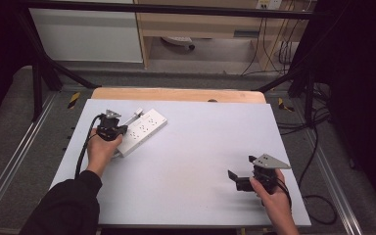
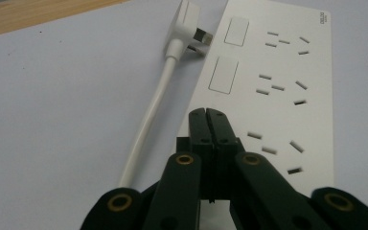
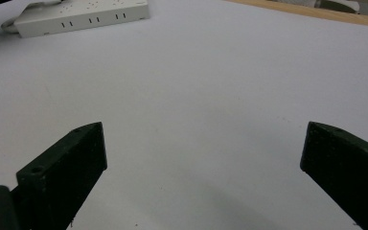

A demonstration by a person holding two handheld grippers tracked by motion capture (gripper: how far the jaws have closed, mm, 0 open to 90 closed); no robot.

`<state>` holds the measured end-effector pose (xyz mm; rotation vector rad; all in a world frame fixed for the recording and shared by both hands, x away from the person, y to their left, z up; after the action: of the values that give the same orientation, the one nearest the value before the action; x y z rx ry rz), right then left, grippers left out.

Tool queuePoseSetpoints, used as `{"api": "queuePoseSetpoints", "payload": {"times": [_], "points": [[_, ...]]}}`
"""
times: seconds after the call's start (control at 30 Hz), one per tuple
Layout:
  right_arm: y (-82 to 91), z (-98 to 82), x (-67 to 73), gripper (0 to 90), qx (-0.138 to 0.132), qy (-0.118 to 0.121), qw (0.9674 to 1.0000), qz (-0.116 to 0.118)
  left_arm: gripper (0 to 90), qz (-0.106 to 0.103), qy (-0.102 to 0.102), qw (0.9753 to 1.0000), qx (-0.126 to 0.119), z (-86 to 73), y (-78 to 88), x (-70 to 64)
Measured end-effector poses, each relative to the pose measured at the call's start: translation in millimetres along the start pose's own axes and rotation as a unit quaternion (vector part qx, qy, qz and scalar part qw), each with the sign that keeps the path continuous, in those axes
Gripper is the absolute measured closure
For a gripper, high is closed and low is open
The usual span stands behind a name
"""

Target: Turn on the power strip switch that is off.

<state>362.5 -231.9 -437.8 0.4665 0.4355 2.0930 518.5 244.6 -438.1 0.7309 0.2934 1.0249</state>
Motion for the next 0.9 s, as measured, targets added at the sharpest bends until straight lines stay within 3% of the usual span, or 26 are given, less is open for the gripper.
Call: {"api": "queuePoseSetpoints", "payload": {"times": [0.23,0.9], "points": [[0.0,-0.2,-0.1,2.6,0.001,0.000,1.0000,0.000,90.0,-0.005,0.017,0.9998,-0.005,-3.2,-0.7,1.7],[-1.1,-0.3,0.3,2.7,0.004,0.001,1.0000,0.001,90.0,0.000,0.007,0.9999,-0.012,-3.4,-2.1,0.1]]}}
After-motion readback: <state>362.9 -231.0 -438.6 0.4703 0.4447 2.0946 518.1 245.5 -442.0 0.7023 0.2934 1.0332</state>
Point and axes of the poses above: each handheld gripper's, and its own axes: y roughly backward along the jaws, z roughly out of its top, x roughly to its left, the point moved 2 cm from there along -y, roughly forward along the jaws, and after that the axes turned 7 degrees about -y, right-handed, at the moved point
